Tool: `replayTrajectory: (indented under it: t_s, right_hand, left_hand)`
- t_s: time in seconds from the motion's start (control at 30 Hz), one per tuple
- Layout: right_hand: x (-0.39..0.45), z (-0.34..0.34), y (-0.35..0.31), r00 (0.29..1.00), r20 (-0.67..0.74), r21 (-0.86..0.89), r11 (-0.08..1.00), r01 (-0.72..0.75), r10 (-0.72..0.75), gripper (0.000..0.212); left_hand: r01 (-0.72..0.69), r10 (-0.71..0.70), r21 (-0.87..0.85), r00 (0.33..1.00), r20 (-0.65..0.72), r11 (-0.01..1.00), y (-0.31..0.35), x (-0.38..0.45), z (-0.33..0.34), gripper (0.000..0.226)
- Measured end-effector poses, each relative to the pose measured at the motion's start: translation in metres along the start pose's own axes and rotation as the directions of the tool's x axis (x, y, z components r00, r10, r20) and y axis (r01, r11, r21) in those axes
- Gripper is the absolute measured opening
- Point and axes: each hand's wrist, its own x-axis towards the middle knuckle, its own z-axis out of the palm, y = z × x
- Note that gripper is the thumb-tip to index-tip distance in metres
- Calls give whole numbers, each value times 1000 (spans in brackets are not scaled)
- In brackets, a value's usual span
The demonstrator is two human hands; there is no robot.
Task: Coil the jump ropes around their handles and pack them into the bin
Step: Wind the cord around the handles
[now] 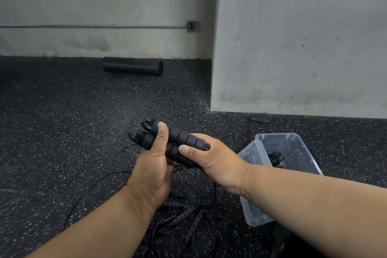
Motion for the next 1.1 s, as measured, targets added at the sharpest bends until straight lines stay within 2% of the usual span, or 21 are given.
replayTrajectory:
  t_s: [0.17,0.23,0.3,0.33,0.37,0.4,0.43,0.47,0.5,0.53,0.57,0.63,0.67,0.7,0.8,0.87,1.03,1.1]
  right_hand:
    - [2,-7,-9,1000,-25,-37,999,-4,3,30]
    - [3,-13,-12,998,-53,-108,994,-21,15,25]
    - [5,-21,-15,997,-64,-149,987,-54,45,19]
    - [5,-25,-16,996,-69,-181,981,-67,56,19]
    - [5,-29,-19,995,-75,-230,970,-76,60,21]
    - [4,-32,-22,995,-77,-298,951,-87,67,23]
    - [4,-35,-24,994,-77,-366,925,-99,76,22]
    - [3,-37,-27,993,-77,-433,894,-116,91,19]
    - [2,-38,-28,991,-76,-489,862,-132,108,15]
    - [2,-38,-30,989,-69,-534,833,-145,128,13]
    - [1,-37,-30,988,-56,-553,819,-150,143,11]
    - [0,-32,-31,984,-11,-508,847,-158,177,8]
    - [-2,-30,-31,982,11,-467,869,-164,190,11]
    - [-2,-29,-31,981,22,-437,884,-165,194,16]
    - [0,-28,-33,986,12,-433,890,-143,164,25]
    - [0,-29,-36,990,9,-411,903,-125,141,30]
    - [-6,-37,-48,993,-94,-579,808,-113,72,21]
    - [-6,-40,-51,987,-143,-565,814,-137,66,12]
  left_hand:
    - [81,-84,37,993,77,996,2,0,-2,59]
    - [141,-161,173,981,106,975,7,-1,-6,61]
    - [184,-239,434,968,74,882,20,0,-15,73]
    - [188,-260,581,965,43,792,30,0,-20,78]
    - [157,-238,736,971,5,659,40,-1,-25,79]
    - [93,-152,876,988,-23,472,49,-1,-30,76]
    - [15,-9,967,1000,-14,255,57,-2,-34,69]
    - [-81,156,994,985,68,76,62,-3,-36,61]
    - [-196,271,979,941,202,-49,63,-5,-37,58]
    - [-319,310,937,885,348,-143,60,-6,-37,65]
    - [-435,277,873,830,484,-221,54,-6,-36,81]
    - [-565,160,750,752,640,-343,31,1,-38,111]
    - [-587,145,722,731,667,-366,18,6,-40,115]
    - [-597,156,721,722,674,-352,9,12,-41,109]
    - [-591,273,770,720,638,-242,0,19,-37,70]
    - [-579,313,795,733,604,-180,1,18,-34,57]
    - [-457,354,889,838,415,40,-1,18,-32,60]
    - [-417,309,907,872,381,61,0,20,-33,69]
